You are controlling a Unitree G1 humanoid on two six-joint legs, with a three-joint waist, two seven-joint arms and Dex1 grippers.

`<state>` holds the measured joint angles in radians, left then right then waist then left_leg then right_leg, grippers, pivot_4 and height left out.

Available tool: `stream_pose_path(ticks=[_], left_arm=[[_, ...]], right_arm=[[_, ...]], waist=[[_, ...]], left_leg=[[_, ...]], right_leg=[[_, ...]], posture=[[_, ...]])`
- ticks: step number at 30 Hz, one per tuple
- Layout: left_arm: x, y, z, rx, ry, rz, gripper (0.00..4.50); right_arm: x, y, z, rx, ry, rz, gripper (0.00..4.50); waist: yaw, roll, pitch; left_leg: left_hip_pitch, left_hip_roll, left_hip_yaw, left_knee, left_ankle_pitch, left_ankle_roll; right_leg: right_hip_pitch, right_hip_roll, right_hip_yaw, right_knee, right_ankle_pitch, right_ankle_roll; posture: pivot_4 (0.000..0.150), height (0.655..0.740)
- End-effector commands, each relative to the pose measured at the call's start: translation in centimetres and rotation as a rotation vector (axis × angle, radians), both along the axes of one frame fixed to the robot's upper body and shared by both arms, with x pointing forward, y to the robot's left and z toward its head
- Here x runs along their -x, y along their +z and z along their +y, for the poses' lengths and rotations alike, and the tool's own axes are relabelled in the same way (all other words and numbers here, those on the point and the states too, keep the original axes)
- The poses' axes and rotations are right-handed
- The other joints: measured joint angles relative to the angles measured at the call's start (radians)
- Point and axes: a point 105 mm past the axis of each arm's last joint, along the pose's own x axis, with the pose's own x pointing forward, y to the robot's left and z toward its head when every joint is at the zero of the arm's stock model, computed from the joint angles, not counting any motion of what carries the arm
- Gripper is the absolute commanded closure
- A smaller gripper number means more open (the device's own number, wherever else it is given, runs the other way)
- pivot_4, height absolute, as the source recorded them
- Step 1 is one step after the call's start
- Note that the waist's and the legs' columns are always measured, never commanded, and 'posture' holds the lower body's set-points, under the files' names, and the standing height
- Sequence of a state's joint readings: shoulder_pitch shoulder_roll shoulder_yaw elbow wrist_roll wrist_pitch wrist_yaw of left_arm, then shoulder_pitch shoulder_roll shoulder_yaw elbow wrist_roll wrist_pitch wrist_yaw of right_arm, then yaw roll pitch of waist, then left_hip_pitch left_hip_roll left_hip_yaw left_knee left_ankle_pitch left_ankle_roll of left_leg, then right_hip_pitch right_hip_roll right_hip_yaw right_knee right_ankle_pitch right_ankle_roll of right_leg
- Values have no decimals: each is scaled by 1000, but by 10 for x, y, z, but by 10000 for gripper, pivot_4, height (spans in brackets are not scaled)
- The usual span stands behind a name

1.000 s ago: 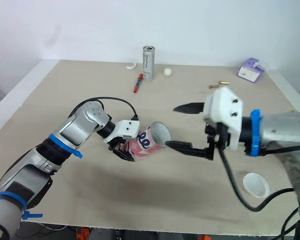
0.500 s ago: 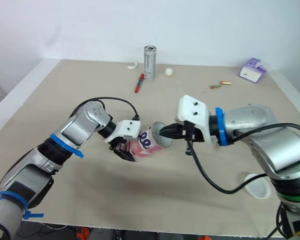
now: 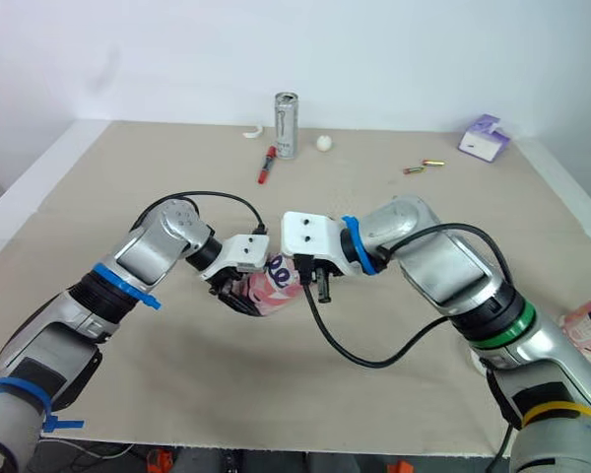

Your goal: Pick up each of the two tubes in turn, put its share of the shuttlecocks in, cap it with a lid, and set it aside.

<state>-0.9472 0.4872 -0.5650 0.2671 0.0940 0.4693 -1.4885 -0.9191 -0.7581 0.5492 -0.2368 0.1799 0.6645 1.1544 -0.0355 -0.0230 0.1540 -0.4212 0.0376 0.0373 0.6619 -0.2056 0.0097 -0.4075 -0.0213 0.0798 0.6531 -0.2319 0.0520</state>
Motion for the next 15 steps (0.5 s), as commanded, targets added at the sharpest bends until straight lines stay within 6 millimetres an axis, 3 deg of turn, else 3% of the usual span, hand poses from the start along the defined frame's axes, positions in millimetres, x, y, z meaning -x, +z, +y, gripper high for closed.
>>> stream_pose_path(ticks=[1, 10, 15], left_arm=[[8, -10, -10, -19, -38, 7, 15265], [8, -12, -9, -21, -30, 9, 15265], [8, -13, -7, -24, -28, 11, 15265]], right_arm=[[-3, -17, 6, 58, 10, 38, 44537], [-4, -8, 13, 41, 53, 38, 44537], [-5, 22, -5, -5, 20, -7, 44537]], waist=[[0, 0, 0], [-9, 4, -6], [-6, 4, -6]], left_leg=[[0, 0, 0, 0, 0, 0], [4, 6, 2, 0, 0, 0], [3, 7, 3, -1, 0, 0]], right_leg=[[0, 0, 0, 0, 0, 0], [0, 4, 0, 1, 1, -4], [-1, 4, 1, 1, 1, -4]], posture=[[1500, 7400], [1500, 7400], [1500, 7400]])
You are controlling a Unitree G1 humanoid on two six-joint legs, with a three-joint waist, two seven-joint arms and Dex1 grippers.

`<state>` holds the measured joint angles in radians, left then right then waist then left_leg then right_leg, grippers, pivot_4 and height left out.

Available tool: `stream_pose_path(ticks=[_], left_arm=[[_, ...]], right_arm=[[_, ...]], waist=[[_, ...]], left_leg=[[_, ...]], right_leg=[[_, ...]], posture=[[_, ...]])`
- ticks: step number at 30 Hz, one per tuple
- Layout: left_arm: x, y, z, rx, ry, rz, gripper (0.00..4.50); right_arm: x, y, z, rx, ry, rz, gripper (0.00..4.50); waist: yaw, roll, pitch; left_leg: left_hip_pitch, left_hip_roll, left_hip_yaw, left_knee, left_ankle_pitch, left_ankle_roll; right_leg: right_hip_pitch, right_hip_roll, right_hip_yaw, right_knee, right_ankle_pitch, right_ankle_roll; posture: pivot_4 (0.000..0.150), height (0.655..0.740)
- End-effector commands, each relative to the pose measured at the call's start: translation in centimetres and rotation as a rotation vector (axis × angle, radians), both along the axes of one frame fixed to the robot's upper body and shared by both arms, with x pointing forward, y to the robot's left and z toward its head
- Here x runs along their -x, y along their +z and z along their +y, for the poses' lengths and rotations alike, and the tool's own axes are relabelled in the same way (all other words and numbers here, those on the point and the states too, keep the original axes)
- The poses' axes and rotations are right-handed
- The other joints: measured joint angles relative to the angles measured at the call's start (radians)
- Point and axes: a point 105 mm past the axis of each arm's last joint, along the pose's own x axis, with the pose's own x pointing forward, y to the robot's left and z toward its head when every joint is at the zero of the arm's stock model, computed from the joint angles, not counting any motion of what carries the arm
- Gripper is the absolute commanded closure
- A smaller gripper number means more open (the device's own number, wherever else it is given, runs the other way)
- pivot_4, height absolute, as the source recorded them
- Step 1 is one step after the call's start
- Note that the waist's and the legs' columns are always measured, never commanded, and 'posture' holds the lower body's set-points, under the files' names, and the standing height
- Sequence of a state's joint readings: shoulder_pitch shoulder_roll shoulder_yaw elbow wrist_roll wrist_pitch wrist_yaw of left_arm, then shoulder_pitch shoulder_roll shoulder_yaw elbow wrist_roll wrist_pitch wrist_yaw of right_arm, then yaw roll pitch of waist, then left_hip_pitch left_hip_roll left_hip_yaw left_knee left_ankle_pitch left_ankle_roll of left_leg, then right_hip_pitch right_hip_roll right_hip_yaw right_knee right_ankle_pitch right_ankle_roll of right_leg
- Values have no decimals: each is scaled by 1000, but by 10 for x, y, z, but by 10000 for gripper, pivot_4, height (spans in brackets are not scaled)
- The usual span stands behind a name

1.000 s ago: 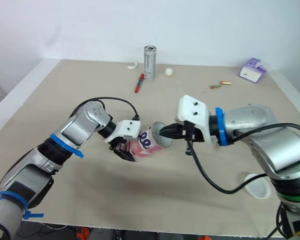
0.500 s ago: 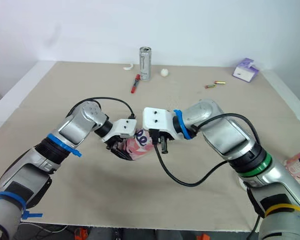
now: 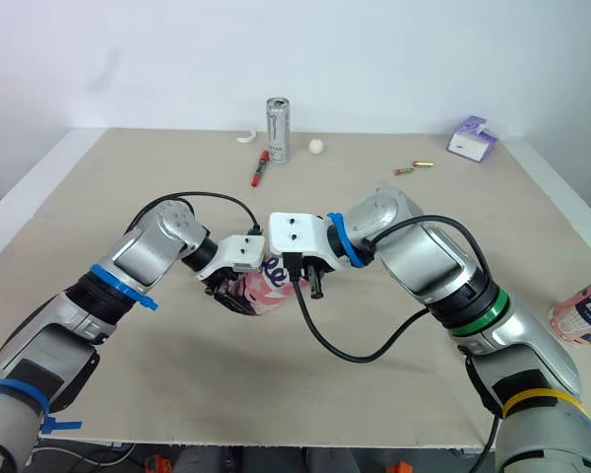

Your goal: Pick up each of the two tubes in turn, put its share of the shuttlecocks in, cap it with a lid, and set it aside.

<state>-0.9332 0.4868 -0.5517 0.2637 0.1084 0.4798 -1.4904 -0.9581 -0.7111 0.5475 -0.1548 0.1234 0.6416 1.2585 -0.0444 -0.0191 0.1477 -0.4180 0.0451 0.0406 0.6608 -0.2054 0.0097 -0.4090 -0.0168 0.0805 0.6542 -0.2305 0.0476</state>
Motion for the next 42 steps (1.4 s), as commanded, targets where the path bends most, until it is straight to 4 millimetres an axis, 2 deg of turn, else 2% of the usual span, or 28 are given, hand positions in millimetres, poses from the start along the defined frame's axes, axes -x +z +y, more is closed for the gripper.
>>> stream_pose_path(ticks=[1, 4, 11, 15, 18, 22, 24, 26, 33, 38, 42], left_arm=[[8, -11, -9, -23, -47, 5, 15265], [9, -12, -9, -24, -47, 7, 15265], [9, -12, -6, -23, -42, 7, 15265], [8, -12, -6, 3, -34, -2, 15265], [8, -9, -8, 94, -18, 11, 15265], [1, -8, -12, 247, 25, -25, 15265], [-2, -7, -13, 317, 50, -40, 15265], [-1, -4, -20, 451, 70, -54, 15265], [16, 1, -43, 751, 94, -36, 15265], [33, -8, -53, 811, 68, 2, 15265], [41, -27, -55, 761, 30, 15, 15265]], right_arm=[[1, 28, -12, -52, -22, -49, 44537], [11, 41, -24, -93, -35, -48, 44537], [28, 59, -44, -188, -93, -33, 44537], [32, 70, -58, -279, -164, -12, 44537], [36, 80, -79, -374, -260, 1, 44537], [41, 86, -104, -496, -392, 14, 44537], [43, 85, -112, -536, -441, 19, 44537], [44, 76, -127, -543, -525, 24, 44537], [45, 55, -153, -539, -663, 16, 44537], [47, 48, -160, -521, -697, 11, 44537], [50, 42, -171, -479, -733, 10, 44537]], waist=[[3, 0, 0], [16, 1, 0], [26, 0, 1], [26, 0, 1], [27, 0, 1], [30, 0, 1], [30, 0, 1], [31, 0, 1], [27, -3, 4], [27, -3, 4], [26, -3, 4]], left_leg=[[-2, 0, 0, 0, 0, 0], [-7, -1, 1, 0, 0, 0], [-20, -9, 1, 0, 0, -1], [-20, -10, 0, 0, 0, -1], [-20, -10, -1, 0, 0, -1], [-20, -11, -2, 0, 0, -1], [-20, -14, -3, 1, 0, -1], [-20, -16, -3, 1, 0, -1], [-25, -18, -2, 2, 0, -1], [-24, -20, -2, 1, 0, -1], [-23, -18, -2, 1, 0, -1]], right_leg=[[-1, -1, 0, 0, 0, 0], [-5, -3, 0, 0, -2, 2], [-13, -7, 2, 0, -4, 4], [-12, -8, 2, -1, -5, 4], [-12, -8, 1, -1, -7, 10], [-11, -9, 1, -1, -7, 11], [-9, -13, 0, -1, -7, 11], [-9, -14, 0, -2, -6, 12], [-11, -21, 3, -5, -1, 20], [-10, -19, 2, -6, -1, 21], [-9, -16, 1, -6, -1, 20]], posture=[[1500, 7400], [1500, 7400], [1500, 7400], [1500, 7400], [1500, 7400], [1500, 7400], [1500, 7400], [1500, 7400], [1500, 7400], [1500, 7400], [1500, 7400]])
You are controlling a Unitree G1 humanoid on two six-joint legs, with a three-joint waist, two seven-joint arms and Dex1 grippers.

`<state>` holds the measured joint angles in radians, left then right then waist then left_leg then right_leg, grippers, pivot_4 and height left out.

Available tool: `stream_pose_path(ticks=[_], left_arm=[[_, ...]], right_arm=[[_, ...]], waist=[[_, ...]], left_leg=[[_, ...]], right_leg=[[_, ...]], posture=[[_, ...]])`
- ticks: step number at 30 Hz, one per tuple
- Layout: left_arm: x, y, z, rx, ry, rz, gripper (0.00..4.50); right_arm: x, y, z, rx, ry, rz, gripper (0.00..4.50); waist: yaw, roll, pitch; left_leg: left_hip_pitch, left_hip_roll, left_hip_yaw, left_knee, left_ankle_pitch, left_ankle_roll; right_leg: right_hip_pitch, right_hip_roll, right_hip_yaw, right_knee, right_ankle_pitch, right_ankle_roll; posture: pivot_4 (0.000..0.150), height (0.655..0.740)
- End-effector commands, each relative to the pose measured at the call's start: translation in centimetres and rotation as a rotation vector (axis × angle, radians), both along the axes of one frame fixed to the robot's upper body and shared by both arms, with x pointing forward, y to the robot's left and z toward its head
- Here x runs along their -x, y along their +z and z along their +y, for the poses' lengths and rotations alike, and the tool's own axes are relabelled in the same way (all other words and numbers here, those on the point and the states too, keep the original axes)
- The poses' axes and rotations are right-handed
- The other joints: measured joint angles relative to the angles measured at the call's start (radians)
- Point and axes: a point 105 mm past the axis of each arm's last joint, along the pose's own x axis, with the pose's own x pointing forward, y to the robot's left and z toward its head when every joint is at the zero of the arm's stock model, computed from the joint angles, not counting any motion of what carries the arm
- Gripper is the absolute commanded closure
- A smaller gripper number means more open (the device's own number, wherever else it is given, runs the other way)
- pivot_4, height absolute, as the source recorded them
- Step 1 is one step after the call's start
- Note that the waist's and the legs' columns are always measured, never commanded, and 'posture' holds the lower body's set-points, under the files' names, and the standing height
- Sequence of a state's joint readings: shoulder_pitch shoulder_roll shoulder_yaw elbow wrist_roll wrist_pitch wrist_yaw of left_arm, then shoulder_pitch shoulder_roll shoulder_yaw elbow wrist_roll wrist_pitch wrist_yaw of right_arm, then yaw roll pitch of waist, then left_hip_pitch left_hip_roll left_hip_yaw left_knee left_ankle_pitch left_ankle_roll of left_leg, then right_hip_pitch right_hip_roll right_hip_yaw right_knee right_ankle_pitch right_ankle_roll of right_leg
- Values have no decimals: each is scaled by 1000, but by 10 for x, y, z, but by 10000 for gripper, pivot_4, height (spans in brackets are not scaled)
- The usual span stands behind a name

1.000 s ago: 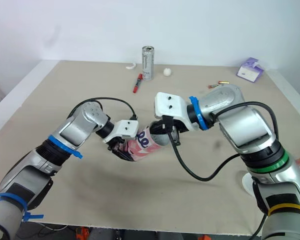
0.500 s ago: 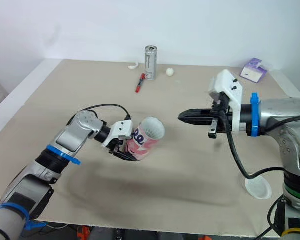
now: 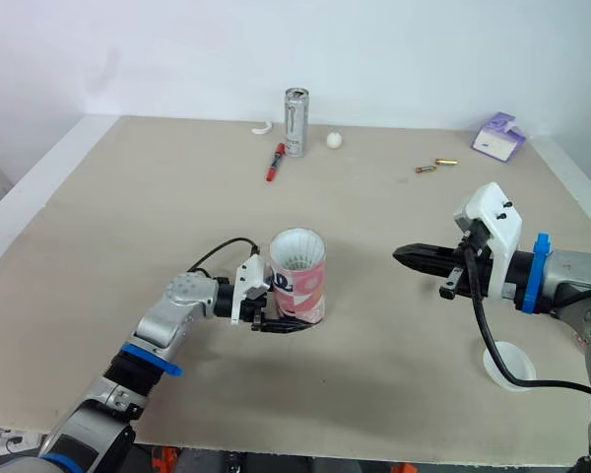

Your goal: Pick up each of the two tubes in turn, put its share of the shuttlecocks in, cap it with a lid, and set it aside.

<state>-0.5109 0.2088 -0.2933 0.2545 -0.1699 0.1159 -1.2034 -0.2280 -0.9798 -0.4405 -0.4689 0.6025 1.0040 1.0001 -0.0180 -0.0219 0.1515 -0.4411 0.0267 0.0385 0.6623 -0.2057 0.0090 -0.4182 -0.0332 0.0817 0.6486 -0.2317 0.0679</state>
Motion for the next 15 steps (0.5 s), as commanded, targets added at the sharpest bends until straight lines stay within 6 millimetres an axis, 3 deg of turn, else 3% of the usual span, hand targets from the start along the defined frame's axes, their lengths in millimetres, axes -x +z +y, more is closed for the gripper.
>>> stream_pose_path(ticks=[1, 9, 14, 15], left_arm=[[9, -4, -5, -18, -57, -63, 15265], [9, -16, -6, -87, -98, -104, 15265], [9, -16, -8, -94, -117, -114, 15265], [9, -16, -8, -98, -121, -116, 15265]], right_arm=[[3, 10, -13, 55, -33, -49, 44537], [12, -10, -42, 189, -77, 29, 44537], [20, -16, -54, 122, -104, 83, 44537], [23, -20, -62, 127, -122, 105, 41745]], waist=[[0, 0, 0], [0, 0, 0], [0, 0, 0], [0, 0, 0]], left_leg=[[0, 0, 0, 0, 0, 0], [2, 0, 1, 0, 0, 0], [3, 0, 0, 1, 0, 0], [3, 0, 0, 1, 0, 0]], right_leg=[[0, 0, 0, 0, -1, -1], [2, 0, 1, 0, -2, -3], [3, 0, 1, -1, -3, -3], [3, 0, 1, -1, -3, -2]], posture=[[1500, 7400], [1500, 7400], [1500, 7400], [1500, 7400]])
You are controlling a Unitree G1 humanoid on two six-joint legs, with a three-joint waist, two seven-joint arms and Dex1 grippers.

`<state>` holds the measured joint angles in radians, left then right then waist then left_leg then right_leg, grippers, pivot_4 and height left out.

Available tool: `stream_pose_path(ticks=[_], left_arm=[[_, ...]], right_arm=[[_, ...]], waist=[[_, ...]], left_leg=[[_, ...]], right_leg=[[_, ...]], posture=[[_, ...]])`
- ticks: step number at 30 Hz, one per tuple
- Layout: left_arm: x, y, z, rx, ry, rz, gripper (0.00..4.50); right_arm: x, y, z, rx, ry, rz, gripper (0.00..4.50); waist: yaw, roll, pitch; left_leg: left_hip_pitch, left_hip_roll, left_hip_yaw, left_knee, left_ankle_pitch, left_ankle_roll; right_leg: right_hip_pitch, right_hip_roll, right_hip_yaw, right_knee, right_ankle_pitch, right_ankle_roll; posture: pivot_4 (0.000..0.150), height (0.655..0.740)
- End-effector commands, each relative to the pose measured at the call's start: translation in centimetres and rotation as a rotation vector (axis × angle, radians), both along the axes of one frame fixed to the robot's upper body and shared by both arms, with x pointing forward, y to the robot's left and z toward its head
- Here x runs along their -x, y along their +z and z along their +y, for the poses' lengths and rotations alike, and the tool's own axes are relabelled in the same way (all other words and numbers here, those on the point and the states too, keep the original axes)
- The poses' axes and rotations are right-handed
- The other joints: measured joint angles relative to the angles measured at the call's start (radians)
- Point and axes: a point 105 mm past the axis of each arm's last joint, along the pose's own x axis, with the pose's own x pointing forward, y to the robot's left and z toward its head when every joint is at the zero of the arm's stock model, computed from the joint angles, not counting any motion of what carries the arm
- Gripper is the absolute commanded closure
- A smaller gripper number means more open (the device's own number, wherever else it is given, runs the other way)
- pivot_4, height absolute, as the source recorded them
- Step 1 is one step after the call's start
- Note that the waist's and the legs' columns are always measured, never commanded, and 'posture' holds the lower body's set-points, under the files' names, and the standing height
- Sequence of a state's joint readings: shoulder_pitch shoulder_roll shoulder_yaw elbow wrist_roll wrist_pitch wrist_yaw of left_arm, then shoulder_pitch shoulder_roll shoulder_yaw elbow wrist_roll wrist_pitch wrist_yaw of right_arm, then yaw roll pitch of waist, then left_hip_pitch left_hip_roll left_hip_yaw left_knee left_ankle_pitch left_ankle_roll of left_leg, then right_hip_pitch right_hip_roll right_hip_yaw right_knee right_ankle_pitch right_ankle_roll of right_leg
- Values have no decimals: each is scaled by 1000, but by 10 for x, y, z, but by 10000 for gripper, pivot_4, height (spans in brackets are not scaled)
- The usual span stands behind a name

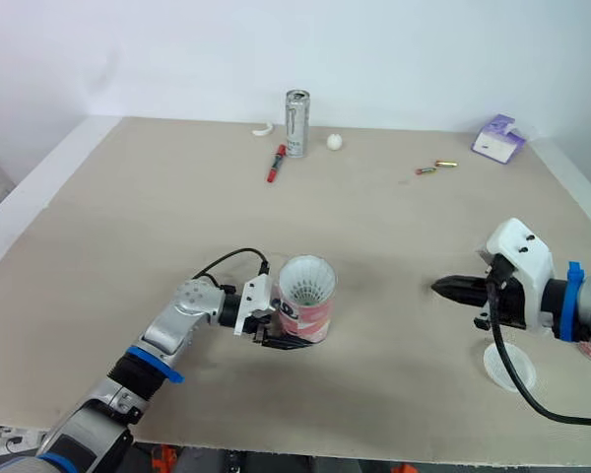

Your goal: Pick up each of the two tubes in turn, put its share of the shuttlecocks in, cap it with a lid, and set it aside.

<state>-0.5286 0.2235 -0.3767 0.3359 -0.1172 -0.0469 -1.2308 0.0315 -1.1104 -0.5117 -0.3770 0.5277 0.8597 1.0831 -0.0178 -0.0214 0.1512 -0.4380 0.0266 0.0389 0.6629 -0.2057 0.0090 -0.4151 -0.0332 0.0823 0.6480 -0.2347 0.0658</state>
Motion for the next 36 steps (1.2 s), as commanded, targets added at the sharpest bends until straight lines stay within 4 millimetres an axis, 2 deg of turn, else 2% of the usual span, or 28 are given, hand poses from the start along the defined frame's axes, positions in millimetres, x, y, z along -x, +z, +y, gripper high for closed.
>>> stream_pose_path(ticks=[1, 2, 3, 4, 5, 8, 11, 12, 13, 19, 28, 31, 32, 33, 35, 36], left_arm=[[0, -1, -2, -25, -26, -21, 15265], [0, -1, -2, -27, -27, -22, 15265], [0, -1, -2, -28, -28, -21, 15265], [0, -1, -2, -29, -28, -19, 15265], [-1, -1, -2, -30, -27, -17, 15265], [2, -4, -1, -33, -40, 24, 15265], [5, -4, 0, -36, -52, 44, 15265], [5, -4, 0, -37, -55, 42, 15265], [5, -4, 0, -38, -56, 40, 15265], [7, -4, 2, -40, -58, 43, 15265], [10, -6, 2, -40, -51, 77, 15265], [10, -6, 2, -43, -53, 75, 15265], [10, -6, 2, -44, -52, 74, 15265], [10, -6, 2, -44, -51, 73, 15265], [10, -7, 2, -46, -49, 73, 15265], [10, -7, 2, -47, -49, 73, 15265]], right_arm=[[8, 3, -21, 8, -40, 1, 38224], [12, -2, -28, 41, -47, 24, 38224], [14, -6, -34, 75, -54, 43, 35559], [17, -11, -42, 120, -58, 70, 27374], [19, -14, -47, 151, -56, 87, 23342], [18, -19, -64, 235, -61, 114, 15734], [17, -27, -79, 287, -76, 163, 3530], [16, -30, -83, 297, -83, 176, 713], [15, -31, -86, 304, -87, 183, 168], [14, -45, -106, 318, -113, 260, 168], [11, -59, -114, 304, -111, 308, 168], [10, -61, -112, 301, -98, 310, 7503], [10, -62, -111, 301, -91, 314, 14338], [10, -64, -111, 301, -86, 318, 15929], [11, -66, -110, 305, -77, 325, 23130], [12, -66, -110, 306, -73, 327, 25288]], waist=[[0, 0, 0], [1, 0, 0], [3, 0, 0], [1, 0, 0], [1, 1, 0], [-2, 1, 0], [-2, 1, 0], [-3, 1, 0], [-3, 1, 0], [-3, 2, 0], [-4, 2, -1], [-4, 3, -1], [-4, 3, -1], [-4, 3, -1], [-4, 3, -1], [-3, 3, -1]], left_leg=[[0, 0, 0, 0, 0, 0], [0, 0, 0, 0, 0, 0], [0, 0, -1, 1, 0, 0], [1, -1, -1, 1, 0, 0], [1, 0, -1, 1, 0, 0], [4, -1, 0, 1, 0, 0], [7, -1, 0, 1, 0, 0], [7, -1, 0, 1, 0, 0], [8, 0, 0, 0, 0, 0], [8, -1, 0, -2, -1, -1], [9, 0, 1, -3, -1, -1], [9, 0, 1, -3, -1, -1], [9, 0, 1, -3, -1, -1], [9, 0, 1, -3, -1, -1], [9, 0, 1, -3, -1, -1], [9, 0, 1, -3, -1, -1]], right_leg=[[0, 0, 0, 0, 0, 0], [0, 0, 0, 0, 0, 0], [1, 0, -1, 0, 0, 0], [2, 0, -1, -1, -1, 1], [4, -1, -1, -2, -3, 3], [5, -1, 0, -2, -2, 4], [8, -1, -1, -2, -2, 3], [8, -1, -1, -2, -2, 3], [8, -1, -1, -2, -3, 2], [7, 0, 0, -2, -4, 2], [8, 0, 0, -1, -4, 2], [8, 0, 1, -1, -4, 2], [8, 0, 1, -1, -4, 2], [8, 0, 1, -1, -4, 2], [8, 0, 1, -1, -4, 2], [8, 0, 1, -1, -4, 2]], posture=[[1500, 7400], [1500, 7400], [1500, 7400], [1500, 7400], [1500, 7400], [1500, 7400], [1500, 7400], [1500, 7400], [1500, 7400], [1500, 7400], [1500, 7400], [1500, 7400], [1500, 7400], [1500, 7400], [1500, 7400], [1500, 7400]])
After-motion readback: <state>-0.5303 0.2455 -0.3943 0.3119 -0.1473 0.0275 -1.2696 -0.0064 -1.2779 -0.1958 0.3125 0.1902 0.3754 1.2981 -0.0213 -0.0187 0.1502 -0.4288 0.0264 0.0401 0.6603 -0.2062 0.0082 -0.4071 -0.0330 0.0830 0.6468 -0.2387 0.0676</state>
